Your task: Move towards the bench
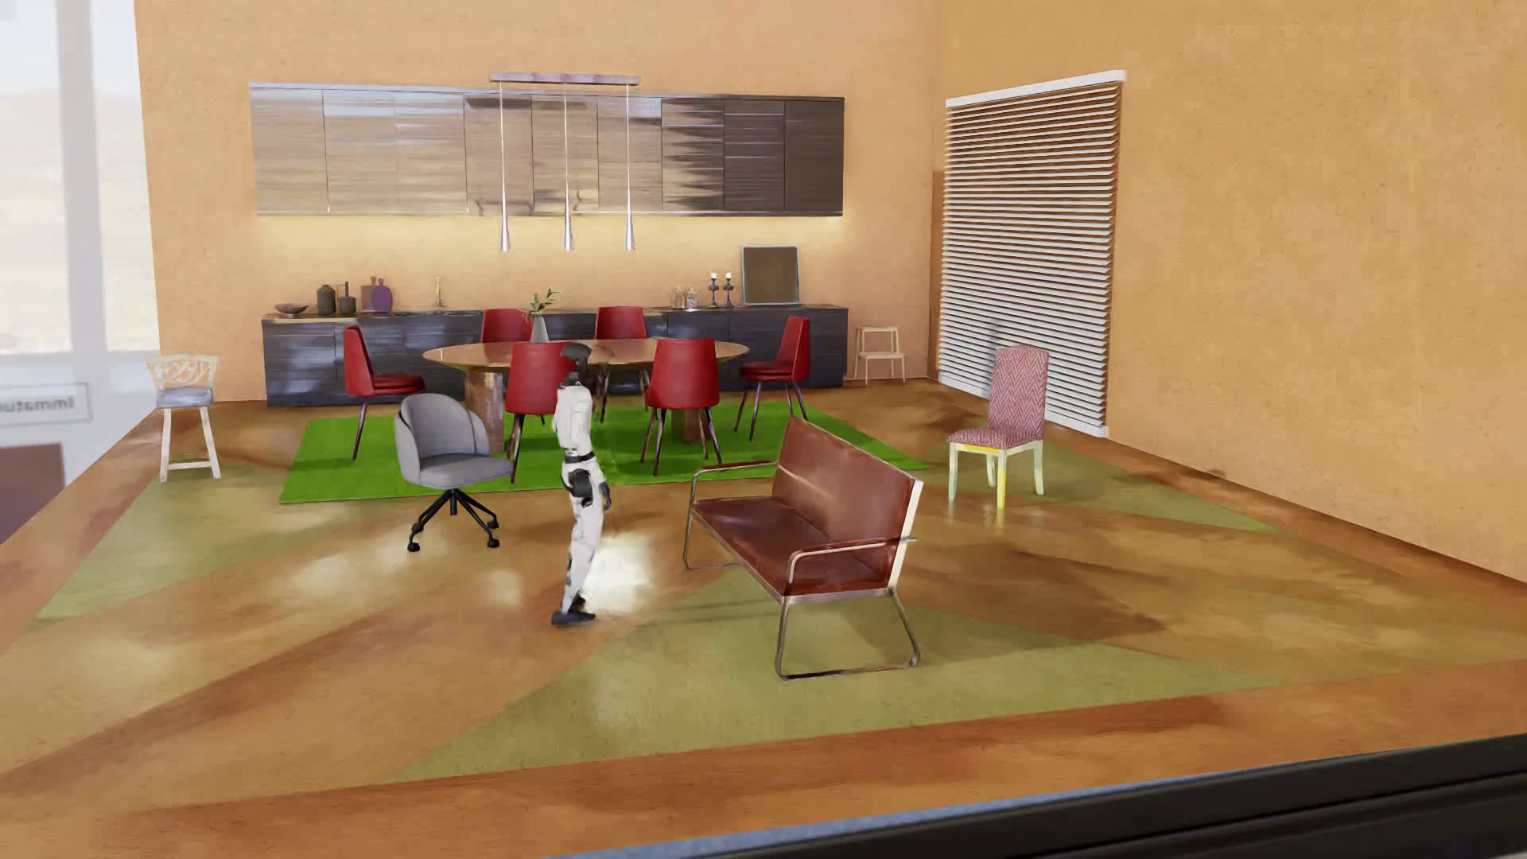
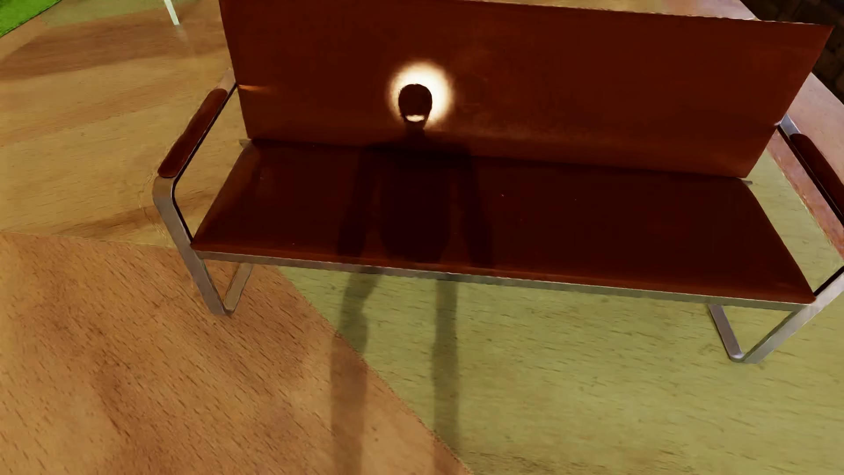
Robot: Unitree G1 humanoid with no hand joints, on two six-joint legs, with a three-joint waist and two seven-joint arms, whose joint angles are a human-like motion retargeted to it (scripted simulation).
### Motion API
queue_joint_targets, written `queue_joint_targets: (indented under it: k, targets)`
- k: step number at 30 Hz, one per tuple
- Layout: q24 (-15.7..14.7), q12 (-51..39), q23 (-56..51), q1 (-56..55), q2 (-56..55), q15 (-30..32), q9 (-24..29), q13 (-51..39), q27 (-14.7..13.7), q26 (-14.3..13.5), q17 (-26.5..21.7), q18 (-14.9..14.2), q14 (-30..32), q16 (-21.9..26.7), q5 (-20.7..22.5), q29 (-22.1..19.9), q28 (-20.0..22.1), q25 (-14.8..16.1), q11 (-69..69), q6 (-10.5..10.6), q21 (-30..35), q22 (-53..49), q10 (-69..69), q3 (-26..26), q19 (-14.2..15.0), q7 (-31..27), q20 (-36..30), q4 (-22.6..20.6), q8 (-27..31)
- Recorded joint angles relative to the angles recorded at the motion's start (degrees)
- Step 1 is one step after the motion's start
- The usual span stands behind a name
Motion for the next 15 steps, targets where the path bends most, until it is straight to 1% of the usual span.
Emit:
queue_joint_targets:
  k: [1,2,3,4,5,6,7,8,9,10,11,12,14,15]
  targets:
    - [1.3,-1.02,-0.42,-1.66,-0.12,0.09,-0.03,-1.59,0.34,-0.49,0.19,-0.04,-0.83,0.57,1.0,-1.69,-3.39,1.22,0.29,0.21,-0.96,2.56,0.37,0.54,-0.51,-8.01,-1.3,-1.4,1.41]
    - [3.12,-2.03,-0.75,-3.15,-0.18,0.33,-0.04,-3.16,1.25,-1.35,0.59,0.98,-2.08,1.01,1.82,-3.22,-6.34,2.52,0.37,0.43,-2.24,4.25,0.24,1.01,-0.95,-16.62,-3.06,-4.04,2.59]
    - [5.02,-2.9,-1.2,-4.44,-0.29,0.7,-0.1,-4.63,2.39,-2.36,1.19,2.38,-5.52,1.18,2.45,-4.63,-7.99,3.82,0.32,0.64,-3.67,4.73,-0.43,1.37,-1.33,-25.77,-4.66,-8.61,3.57]
    - [6.27,-3.5,-1.81,-4.82,-0.65,1.08,-0.25,-5.92,3.33,-3.19,1.92,2.63,-9.27,0.99,2.92,-5.84,-8.07,5.25,0.34,0.82,-5.04,4.01,-1.83,1.47,-1.65,-32.87,-5.34,-13.62,4.18]
    - [6.44,-3.8,-2.5,-4.34,-1.18,1.44,-0.48,-7.02,3.72,-3.72,2.58,2.67,-12.19,0.37,3.23,-6.58,-6.96,6.71,0.3,0.98,-5.93,2.36,-3.93,1.35,-1.94,-35.71,-4.87,-17.36,4.39]
    - [5.83,-3.93,-3.19,-3.5,-1.72,1.79,-0.73,-7.93,3.45,-4.15,3.03,2.77,-13.88,-0.57,3.44,-6.65,-5.31,7.87,0.05,1.09,-5.97,0.2,-6.32,1.12,-2.19,-34.98,-3.85,-19.99,4.6]
    - [5.02,-4.16,-3.86,-2.34,-2.18,2.16,-0.99,-8.64,2.62,-4.85,3.12,3.71,-14.81,-1.47,3.74,-6.22,-3.76,8.47,-0.37,1.19,-5.09,-1.92,-8.23,0.78,-2.48,-31.23,-3.17,-22.12,5.07]
    - [4.47,-4.75,-4.59,-2.68,-2.55,2.3,-1.11,-9.05,1.61,-5.88,2.95,6.3,-14.74,-2.07,4.07,-5.9,-2.75,8.36,-0.47,1.2,-3.55,-3.51,-8.62,0.73,-2.72,-32.75,-3.38,-24.92,5.69]
    - [4.28,-5.78,-5.31,-3.24,-2.71,2.39,-1.17,-9.12,0.9,-7.08,2.7,7.29,-13.78,-2.43,4.19,-5.97,-2.48,7.75,-0.64,1.16,-1.82,-4.29,-8.73,0.68,-3.06,-34.31,-4.55,-25.8,5.65]
    - [4.38,-7.06,-5.71,-4.13,-2.75,2.33,-1.13,-8.9,0.69,-8.25,2.77,6.82,-12.91,-2.44,4.21,-5.98,-3.08,7.16,-0.51,1.04,-0.37,-4.43,-7.19,0.54,-3.43,-34.7,-6.39,-25.57,5.1]
    - [5.03,-7.89,-5.11,-5.37,-2.88,1.93,-1.0,-8.89,1.16,-9.19,3.73,6.17,-12.6,-1.96,4.31,-5.37,-4.42,6.94,0.38,0.87,0.61,-4.86,-4.2,0.31,-3.78,-34.84,-8.52,-24.94,4.56]
    - [6.13,-9.31,-4.56,-6.49,-2.91,1.42,-0.87,-8.38,1.58,-9.94,4.48,5.72,-12.4,-1.14,4.31,-3.75,-5.71,7.17,1.42,0.76,0.92,-4.73,-1.13,0.05,-4.09,-34.95,-11.0,-24.45,4.07]
    - [9.78,-11.49,-4.04,-7.37,-2.36,0.63,-0.73,-6.98,2.3,-10.25,5.8,5.31,-10.69,-0.01,3.75,-0.59,-6.39,7.49,2.55,0.84,0.56,-4.46,2.35,-0.33,-3.53,-35.53,-14.8,-24.65,3.5]
    - [10.05,-11.84,-4.4,-7.47,-1.86,0.39,-0.67,-6.37,2.73,-9.86,6.36,4.7,-9.23,-0.58,3.4,-0.16,-6.47,7.48,2.85,0.93,0.31,-4.25,3.5,-0.45,-3.32,-35.86,-14.32,-24.94,3.51]
